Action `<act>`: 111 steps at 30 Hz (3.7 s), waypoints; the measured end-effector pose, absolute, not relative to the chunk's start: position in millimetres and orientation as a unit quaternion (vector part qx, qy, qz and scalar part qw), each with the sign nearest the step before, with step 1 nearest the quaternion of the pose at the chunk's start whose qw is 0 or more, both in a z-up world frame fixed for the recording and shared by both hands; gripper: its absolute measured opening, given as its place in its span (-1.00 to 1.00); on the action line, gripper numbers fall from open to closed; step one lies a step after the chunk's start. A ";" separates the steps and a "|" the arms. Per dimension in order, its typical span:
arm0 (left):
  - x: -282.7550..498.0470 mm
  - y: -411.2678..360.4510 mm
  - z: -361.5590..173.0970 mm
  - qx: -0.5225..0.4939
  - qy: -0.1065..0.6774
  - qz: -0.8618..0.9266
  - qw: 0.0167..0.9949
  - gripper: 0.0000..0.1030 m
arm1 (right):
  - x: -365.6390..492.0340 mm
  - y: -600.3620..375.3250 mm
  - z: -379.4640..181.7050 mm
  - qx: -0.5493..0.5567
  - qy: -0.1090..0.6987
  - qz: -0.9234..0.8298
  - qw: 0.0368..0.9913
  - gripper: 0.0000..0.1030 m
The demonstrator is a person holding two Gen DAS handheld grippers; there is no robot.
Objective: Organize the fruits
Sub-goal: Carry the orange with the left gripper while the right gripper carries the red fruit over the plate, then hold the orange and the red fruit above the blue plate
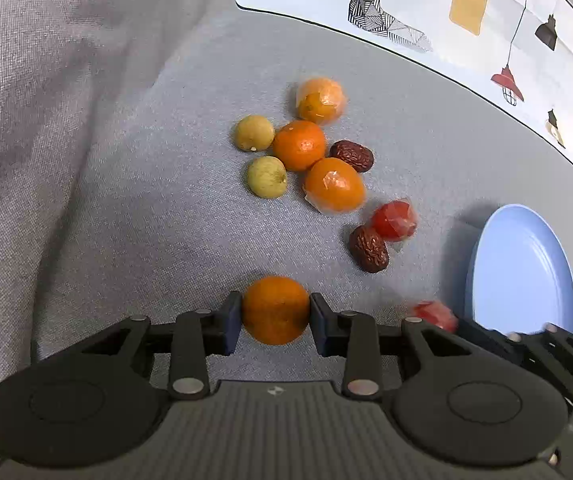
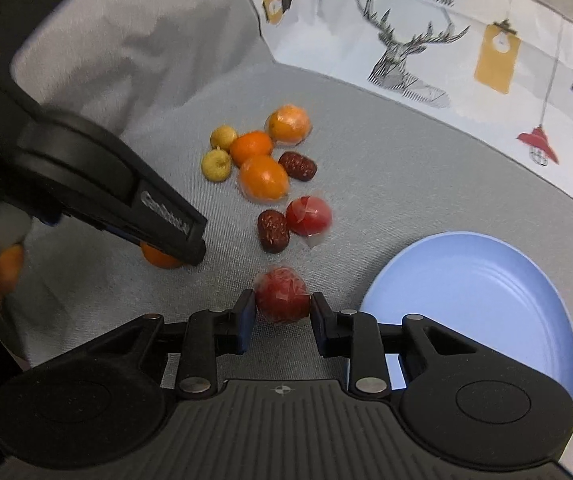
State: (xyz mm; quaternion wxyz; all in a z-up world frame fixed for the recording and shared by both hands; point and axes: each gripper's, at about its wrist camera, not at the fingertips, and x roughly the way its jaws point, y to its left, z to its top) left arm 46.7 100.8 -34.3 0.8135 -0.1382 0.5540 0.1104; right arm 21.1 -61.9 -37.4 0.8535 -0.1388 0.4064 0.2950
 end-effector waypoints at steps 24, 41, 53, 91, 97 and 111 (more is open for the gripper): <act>54.8 45.1 -8.3 -0.140 0.507 0.033 0.850 -0.26 | 32.0 -227.7 -4.5 0.050 0.372 0.125 0.918 -0.40; 55.4 -23.3 51.8 -0.068 0.407 -0.018 0.911 -0.26 | 42.0 -235.0 -1.2 0.035 0.350 0.120 0.928 -0.40; 75.4 -36.6 -0.8 -0.055 0.476 -0.033 0.877 -0.26 | 51.5 -232.7 -10.9 0.043 0.376 0.107 0.919 -0.40; 79.6 -58.7 -19.6 -0.067 0.505 -0.078 0.857 -0.25 | 55.7 -232.5 -16.3 0.047 0.390 0.095 0.915 -0.40; 79.4 -58.8 -19.6 -0.067 0.505 -0.078 0.857 -0.25 | 55.8 -232.1 -16.7 0.046 0.390 0.095 0.915 -0.40; 79.6 -60.7 -18.1 -0.068 0.505 -0.079 0.857 -0.25 | 55.9 -230.7 -18.1 0.044 0.391 0.095 0.914 -0.40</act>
